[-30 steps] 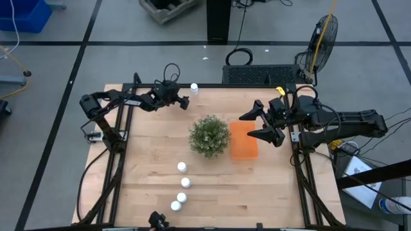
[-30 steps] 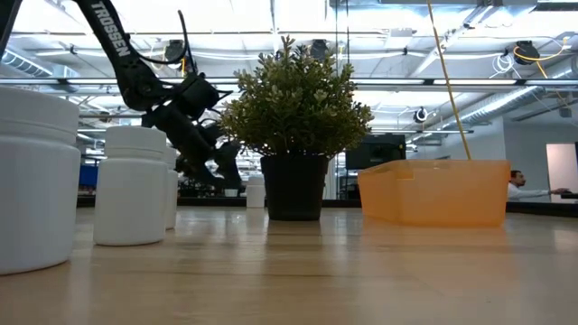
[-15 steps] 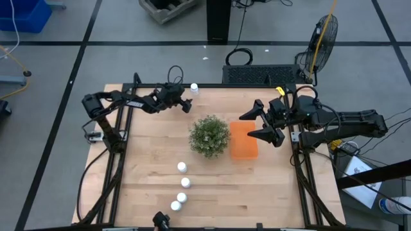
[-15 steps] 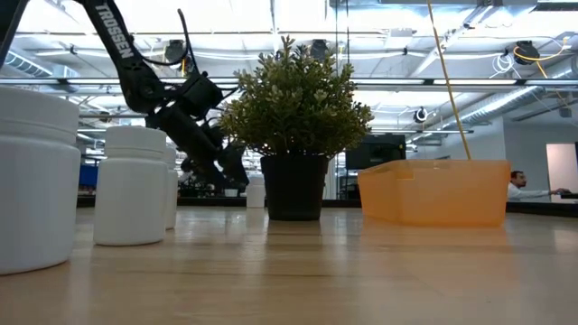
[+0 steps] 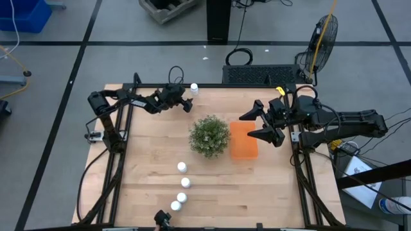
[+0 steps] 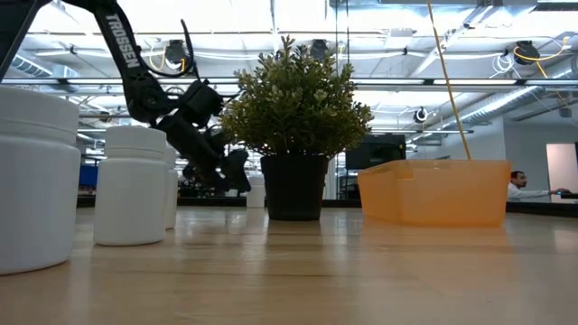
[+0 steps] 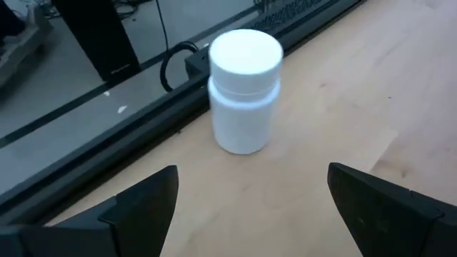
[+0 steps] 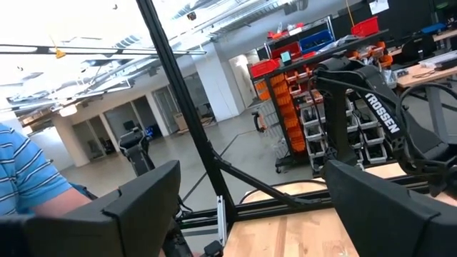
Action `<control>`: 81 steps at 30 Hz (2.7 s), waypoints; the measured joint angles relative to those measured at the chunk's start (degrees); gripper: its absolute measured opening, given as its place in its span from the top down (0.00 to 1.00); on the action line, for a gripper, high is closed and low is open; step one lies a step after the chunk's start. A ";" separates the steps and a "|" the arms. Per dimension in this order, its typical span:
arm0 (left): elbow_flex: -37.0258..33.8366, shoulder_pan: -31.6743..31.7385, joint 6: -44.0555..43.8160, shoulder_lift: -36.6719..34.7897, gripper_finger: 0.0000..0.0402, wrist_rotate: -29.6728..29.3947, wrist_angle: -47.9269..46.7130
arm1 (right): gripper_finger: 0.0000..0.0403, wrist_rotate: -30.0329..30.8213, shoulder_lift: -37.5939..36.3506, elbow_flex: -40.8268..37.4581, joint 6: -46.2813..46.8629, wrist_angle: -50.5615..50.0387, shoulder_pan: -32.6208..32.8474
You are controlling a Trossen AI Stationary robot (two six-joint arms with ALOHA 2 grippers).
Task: Pick and place pill bottles into a basket
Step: Put the white medicine bottle into the orange bin
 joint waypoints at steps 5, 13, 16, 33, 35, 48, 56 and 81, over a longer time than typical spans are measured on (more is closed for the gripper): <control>3.02 -0.41 0.68 0.00 0.09 -0.28 -1.78 | 0.16 0.00 0.00 0.00 -1.03 0.00 0.00; 8.51 0.18 1.88 2.31 0.09 -1.68 -10.28 | 0.16 -0.02 0.00 0.00 -1.11 0.00 0.02; 8.57 0.46 1.55 2.51 0.09 -1.42 -11.02 | 0.16 -0.02 0.00 0.00 -1.11 0.00 0.09; 8.64 0.44 1.34 2.91 0.09 0.79 -7.77 | 0.16 -0.07 0.00 0.00 -1.39 0.00 0.10; 8.64 0.46 1.01 2.91 0.09 0.88 -7.59 | 0.16 -0.07 0.01 0.00 -1.47 0.00 0.11; 15.24 1.06 -0.14 6.43 0.09 1.99 -17.48 | 0.16 -0.07 0.00 0.00 -2.47 -0.02 0.11; 22.95 1.06 0.49 10.41 0.09 2.07 -27.58 | 0.16 -0.23 0.00 0.00 -1.91 -0.33 0.50; 23.16 1.04 -2.12 10.38 0.09 2.03 -25.28 | 0.16 -0.24 0.02 0.00 -2.44 -0.70 0.87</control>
